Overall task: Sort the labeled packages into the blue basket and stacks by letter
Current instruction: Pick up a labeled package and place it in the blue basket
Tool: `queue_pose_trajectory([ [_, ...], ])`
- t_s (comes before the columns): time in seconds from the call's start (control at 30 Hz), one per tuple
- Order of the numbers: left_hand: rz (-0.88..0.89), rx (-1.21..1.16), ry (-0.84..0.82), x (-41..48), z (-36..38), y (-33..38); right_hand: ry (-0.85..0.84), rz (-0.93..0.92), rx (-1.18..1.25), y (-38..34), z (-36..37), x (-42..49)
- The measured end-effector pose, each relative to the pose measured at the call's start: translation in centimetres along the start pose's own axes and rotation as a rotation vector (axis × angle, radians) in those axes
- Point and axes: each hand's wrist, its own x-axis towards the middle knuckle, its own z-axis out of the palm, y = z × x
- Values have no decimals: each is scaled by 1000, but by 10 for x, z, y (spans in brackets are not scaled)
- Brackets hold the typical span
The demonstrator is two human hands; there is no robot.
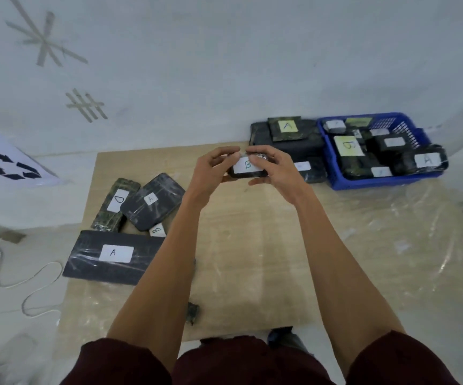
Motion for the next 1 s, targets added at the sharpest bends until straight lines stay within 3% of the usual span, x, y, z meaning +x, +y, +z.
queue_pose_trajectory([
  [0.5,119,61,142,15,114,42,94,-66,76,-46,-87,-2],
  [1.0,121,15,180,17,152,50,107,-119,116,-51,-116,-10],
])
